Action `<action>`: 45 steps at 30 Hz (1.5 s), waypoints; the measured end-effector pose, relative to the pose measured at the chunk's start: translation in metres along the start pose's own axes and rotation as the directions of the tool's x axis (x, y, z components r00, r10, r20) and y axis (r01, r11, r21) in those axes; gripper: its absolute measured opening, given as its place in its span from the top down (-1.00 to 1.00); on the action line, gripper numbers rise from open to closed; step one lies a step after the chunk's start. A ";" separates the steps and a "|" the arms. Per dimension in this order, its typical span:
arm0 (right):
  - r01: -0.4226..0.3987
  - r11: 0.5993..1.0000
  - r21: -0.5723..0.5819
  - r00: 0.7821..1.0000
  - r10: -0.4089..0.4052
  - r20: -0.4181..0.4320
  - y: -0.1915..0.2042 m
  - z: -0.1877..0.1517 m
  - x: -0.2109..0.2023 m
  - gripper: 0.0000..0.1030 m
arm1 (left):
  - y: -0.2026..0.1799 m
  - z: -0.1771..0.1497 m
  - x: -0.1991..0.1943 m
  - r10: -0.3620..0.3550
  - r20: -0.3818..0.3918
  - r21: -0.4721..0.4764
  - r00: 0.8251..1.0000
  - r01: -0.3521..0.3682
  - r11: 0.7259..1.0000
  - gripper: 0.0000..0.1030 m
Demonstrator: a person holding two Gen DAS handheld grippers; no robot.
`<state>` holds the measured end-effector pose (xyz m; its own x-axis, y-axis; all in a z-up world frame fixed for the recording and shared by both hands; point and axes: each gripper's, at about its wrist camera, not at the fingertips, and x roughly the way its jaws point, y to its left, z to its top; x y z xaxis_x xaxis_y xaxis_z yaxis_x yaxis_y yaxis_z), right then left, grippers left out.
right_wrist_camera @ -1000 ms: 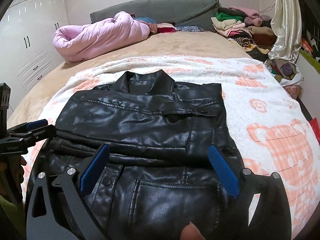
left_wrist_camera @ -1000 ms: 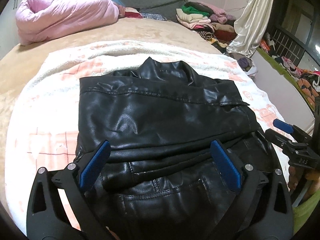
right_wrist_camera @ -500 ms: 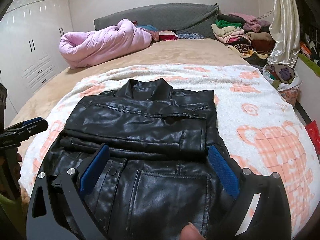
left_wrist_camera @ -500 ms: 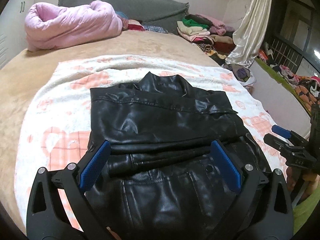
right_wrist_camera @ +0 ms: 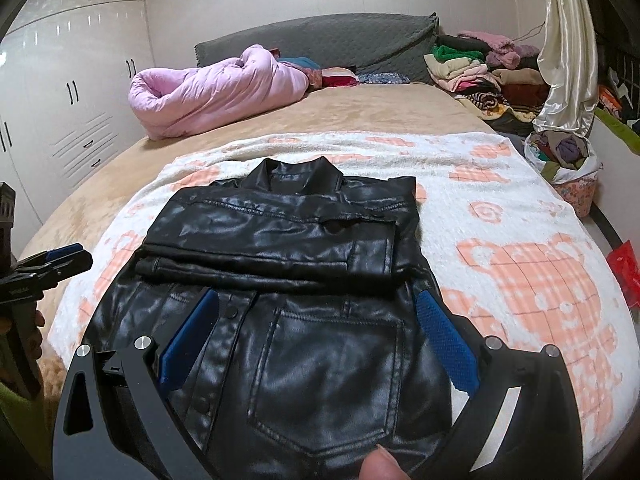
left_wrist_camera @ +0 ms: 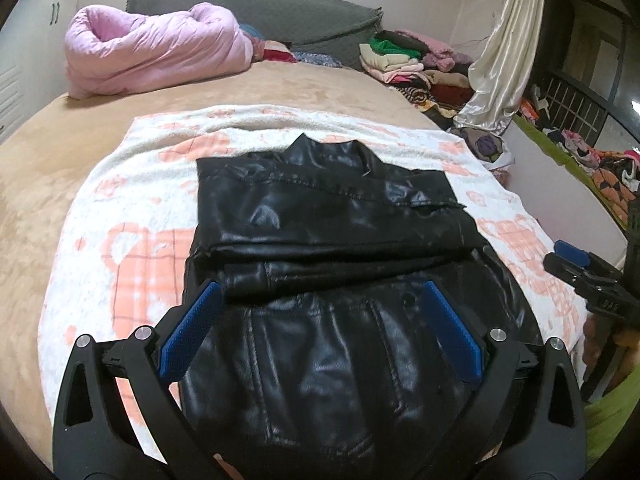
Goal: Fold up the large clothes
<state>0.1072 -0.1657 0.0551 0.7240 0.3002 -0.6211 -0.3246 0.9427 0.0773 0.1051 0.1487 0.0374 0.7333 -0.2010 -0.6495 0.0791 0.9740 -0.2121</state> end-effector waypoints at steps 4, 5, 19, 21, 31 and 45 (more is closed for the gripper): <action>-0.005 1.000 0.006 1.000 0.005 -0.007 -0.003 -0.010 -0.006 -0.91 | 0.007 -0.010 -0.005 0.021 -0.013 -0.014 1.000 -0.021 1.000 -0.81; -0.004 1.000 0.006 1.000 0.004 -0.009 -0.004 -0.012 -0.008 -0.91 | 0.008 -0.011 -0.006 0.026 -0.016 -0.017 1.000 -0.026 1.000 -0.81; -0.010 1.000 0.017 0.999 0.011 -0.045 -0.018 -0.042 -0.019 -0.91 | 0.027 -0.044 -0.024 0.099 -0.055 -0.051 0.993 -0.102 0.993 -0.81; -0.015 1.000 0.019 0.999 0.015 -0.047 -0.019 -0.047 -0.021 -0.91 | 0.031 -0.051 -0.025 0.105 -0.070 -0.065 0.992 -0.109 0.992 -0.81; -0.039 0.999 0.001 0.996 0.039 -0.083 -0.022 -0.068 -0.027 -0.91 | 0.041 -0.084 -0.029 0.118 -0.129 -0.092 0.985 -0.131 0.987 -0.81; -0.022 0.999 0.023 0.993 0.024 -0.115 -0.041 -0.091 -0.037 -0.91 | 0.064 -0.121 -0.043 0.049 -0.167 -0.174 0.985 -0.079 0.982 -0.57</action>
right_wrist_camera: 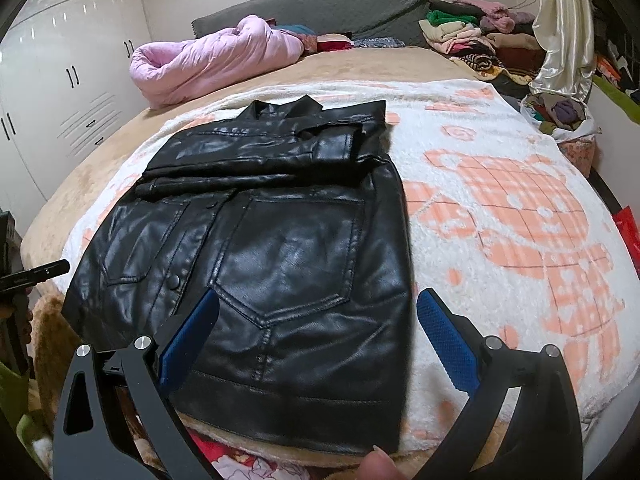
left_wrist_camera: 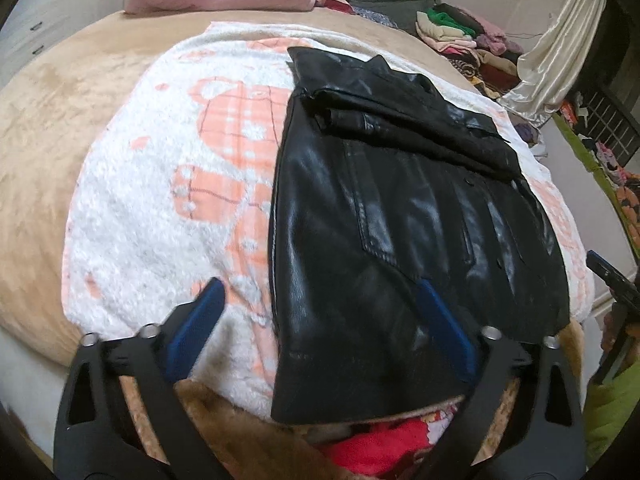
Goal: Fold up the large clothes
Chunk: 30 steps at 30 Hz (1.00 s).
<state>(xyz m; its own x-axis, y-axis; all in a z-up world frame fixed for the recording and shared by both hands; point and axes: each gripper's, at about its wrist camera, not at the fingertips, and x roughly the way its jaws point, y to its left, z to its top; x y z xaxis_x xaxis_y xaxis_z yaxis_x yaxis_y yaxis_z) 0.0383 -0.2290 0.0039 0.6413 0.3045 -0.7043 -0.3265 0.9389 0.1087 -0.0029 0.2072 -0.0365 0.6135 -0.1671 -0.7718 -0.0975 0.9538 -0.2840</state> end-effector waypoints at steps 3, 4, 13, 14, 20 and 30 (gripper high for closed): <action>0.005 1.000 -0.007 1.000 -0.005 -0.011 -0.003 -0.006 -0.001 -0.91 | 0.001 -0.008 0.003 -0.022 -0.027 -0.004 0.999 0.022 1.000 -0.35; 0.006 1.000 -0.008 1.000 -0.006 -0.015 -0.004 -0.007 -0.001 -0.91 | 0.002 -0.011 0.005 -0.024 -0.039 -0.005 0.999 0.024 1.000 -0.30; -0.020 1.000 0.010 0.996 0.020 -0.091 -0.016 -0.024 0.009 -0.91 | 0.008 -0.029 0.014 -0.069 -0.090 -0.057 0.994 0.064 0.996 -0.01; -0.022 1.000 0.011 0.995 0.023 -0.100 -0.018 -0.026 0.011 -0.91 | 0.009 -0.030 0.013 -0.075 -0.088 -0.069 0.993 0.069 0.995 0.05; -0.053 0.997 0.048 0.983 0.061 -0.171 -0.031 -0.037 0.027 -0.91 | 0.005 -0.037 0.003 -0.093 -0.092 -0.053 0.991 0.088 0.995 0.18; -0.178 0.982 0.065 0.953 0.188 -0.237 -0.040 -0.056 0.048 -0.65 | 0.012 -0.037 0.025 -0.117 -0.105 -0.093 0.988 0.107 0.990 -0.05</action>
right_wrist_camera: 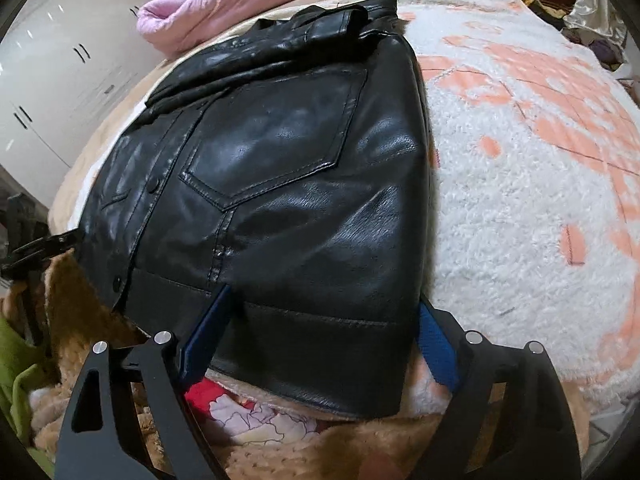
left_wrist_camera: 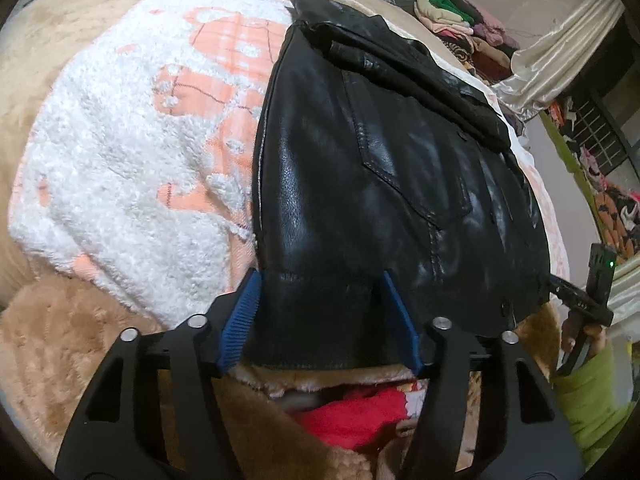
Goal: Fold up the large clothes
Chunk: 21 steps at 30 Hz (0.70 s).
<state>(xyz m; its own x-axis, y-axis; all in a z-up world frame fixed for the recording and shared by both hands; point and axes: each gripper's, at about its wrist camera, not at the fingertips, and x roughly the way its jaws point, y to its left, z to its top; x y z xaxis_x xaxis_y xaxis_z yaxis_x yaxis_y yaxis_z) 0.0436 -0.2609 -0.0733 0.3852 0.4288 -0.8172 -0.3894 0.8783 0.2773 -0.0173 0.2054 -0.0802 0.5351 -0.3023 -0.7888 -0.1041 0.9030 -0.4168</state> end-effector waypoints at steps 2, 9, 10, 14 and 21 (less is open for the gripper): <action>-0.027 0.999 0.023 1.000 0.026 0.012 -0.005 0.000 -0.001 -0.56 | 0.004 0.000 0.004 -0.027 0.014 -0.034 1.000 0.028 0.999 -0.01; -0.050 0.997 0.053 0.997 0.047 0.064 -0.003 0.000 -0.026 0.57 | 0.001 -0.001 -0.011 -0.055 0.063 -0.033 0.996 0.057 0.998 0.86; -0.049 0.998 0.036 0.996 0.046 0.077 0.002 -0.001 -0.031 0.62 | -0.001 -0.001 -0.015 -0.064 0.076 -0.028 0.995 0.067 0.997 0.89; -0.082 0.997 -0.001 0.989 0.081 0.127 0.019 -0.004 -0.054 0.75 | -0.007 0.000 -0.041 -0.092 0.146 -0.011 0.985 0.095 0.995 0.91; -0.156 0.987 -0.035 0.955 0.160 0.251 0.026 0.006 -0.101 0.78 | -0.010 0.018 -0.090 -0.156 0.262 0.001 0.952 0.162 0.987 0.91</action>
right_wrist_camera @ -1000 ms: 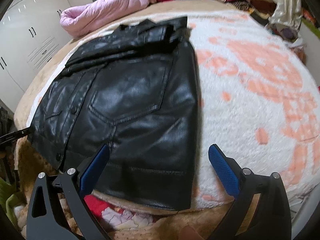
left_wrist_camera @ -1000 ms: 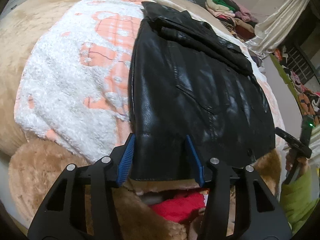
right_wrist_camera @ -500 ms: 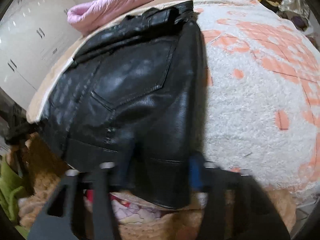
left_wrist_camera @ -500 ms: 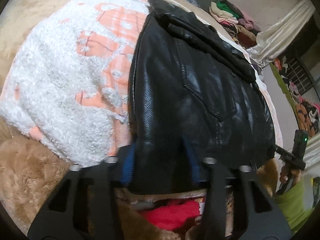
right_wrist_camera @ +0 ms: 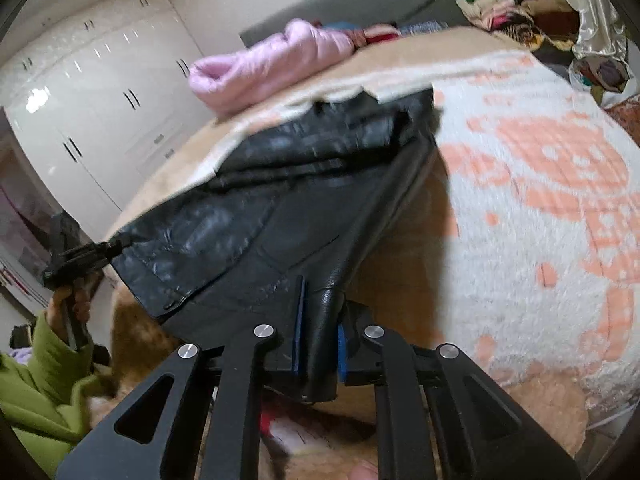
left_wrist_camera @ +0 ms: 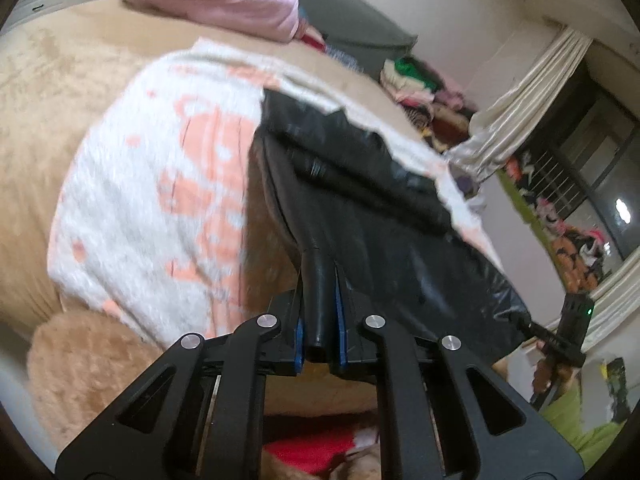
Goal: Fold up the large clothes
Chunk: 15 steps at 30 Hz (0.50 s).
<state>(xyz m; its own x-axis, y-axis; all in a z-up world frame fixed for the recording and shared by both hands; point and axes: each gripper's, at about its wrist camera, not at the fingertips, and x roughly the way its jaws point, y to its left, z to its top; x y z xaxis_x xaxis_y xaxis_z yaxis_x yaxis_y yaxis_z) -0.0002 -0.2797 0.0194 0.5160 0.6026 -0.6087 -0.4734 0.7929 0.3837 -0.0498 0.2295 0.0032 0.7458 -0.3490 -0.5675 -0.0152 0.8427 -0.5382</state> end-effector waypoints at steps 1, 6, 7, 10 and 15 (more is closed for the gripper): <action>-0.008 1.000 0.010 1.000 0.008 0.018 -0.002 0.006 -0.003 0.78 | -0.002 0.004 -0.002 0.000 0.010 0.004 1.000 0.000 1.000 0.91; -0.065 0.994 0.092 0.992 0.054 0.114 -0.012 0.035 -0.013 0.78 | -0.012 0.036 -0.004 -0.032 0.074 0.021 0.997 0.030 0.999 0.90; -0.066 0.992 0.108 0.990 0.052 0.130 -0.015 0.043 -0.013 0.78 | -0.014 0.043 -0.003 -0.043 0.086 0.022 0.995 0.041 0.999 0.90; -0.094 0.984 0.153 0.984 0.068 0.167 -0.021 0.063 -0.012 0.78 | -0.021 0.063 0.003 -0.062 0.118 0.026 0.991 0.059 0.998 0.88; -0.133 0.964 0.230 0.969 0.078 0.234 -0.032 0.099 -0.007 0.77 | -0.028 0.093 0.014 -0.062 0.167 0.006 0.984 0.062 0.998 0.83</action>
<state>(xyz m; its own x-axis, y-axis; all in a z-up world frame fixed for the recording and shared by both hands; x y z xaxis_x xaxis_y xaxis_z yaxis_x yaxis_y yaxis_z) 0.0824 -0.3003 0.0803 0.6302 0.6670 -0.3973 -0.3612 0.7049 0.6105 0.0228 0.2396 0.0681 0.8462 -0.3269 -0.4209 0.0351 0.8222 -0.5681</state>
